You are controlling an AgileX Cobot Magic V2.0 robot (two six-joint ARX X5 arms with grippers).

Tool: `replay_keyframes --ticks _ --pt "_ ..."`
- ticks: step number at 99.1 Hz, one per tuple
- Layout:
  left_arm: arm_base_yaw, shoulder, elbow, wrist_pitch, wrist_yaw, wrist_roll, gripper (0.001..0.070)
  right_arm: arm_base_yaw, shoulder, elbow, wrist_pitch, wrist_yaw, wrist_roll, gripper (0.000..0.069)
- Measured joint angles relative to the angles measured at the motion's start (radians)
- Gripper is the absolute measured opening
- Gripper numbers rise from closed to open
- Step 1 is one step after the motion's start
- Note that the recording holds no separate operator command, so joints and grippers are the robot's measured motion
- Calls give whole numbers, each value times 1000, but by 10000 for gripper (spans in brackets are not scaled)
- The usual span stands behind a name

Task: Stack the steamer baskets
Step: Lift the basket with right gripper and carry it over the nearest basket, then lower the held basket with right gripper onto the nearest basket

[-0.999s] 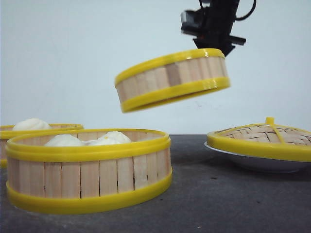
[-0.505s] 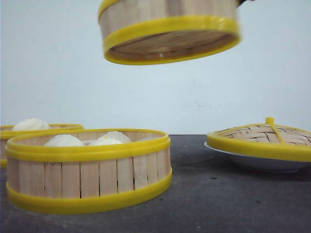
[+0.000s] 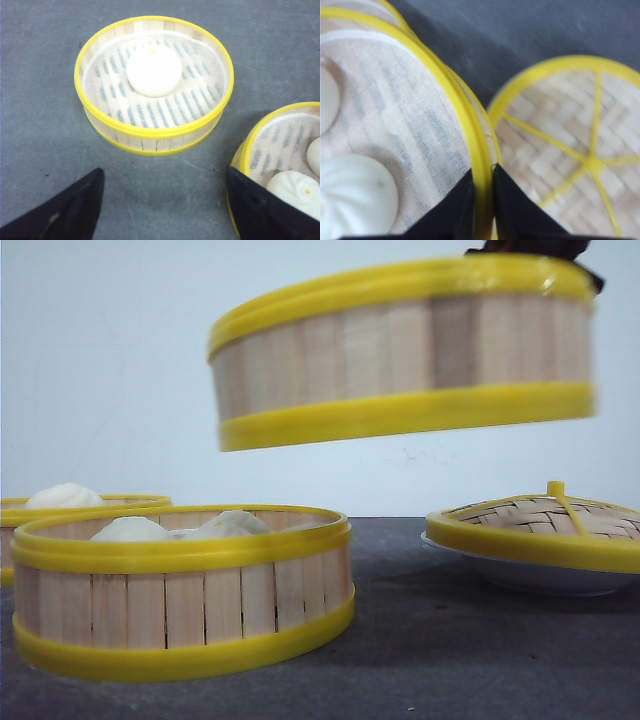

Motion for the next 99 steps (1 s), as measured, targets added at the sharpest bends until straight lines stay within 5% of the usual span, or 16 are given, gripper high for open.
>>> replay_keyframes --ticks 53,99 --pt "0 0 0 0 0 0 469 212 193 2 254 -5 27 30" --pt "0 0 0 -1 0 0 469 225 294 88 317 -3 52 30"
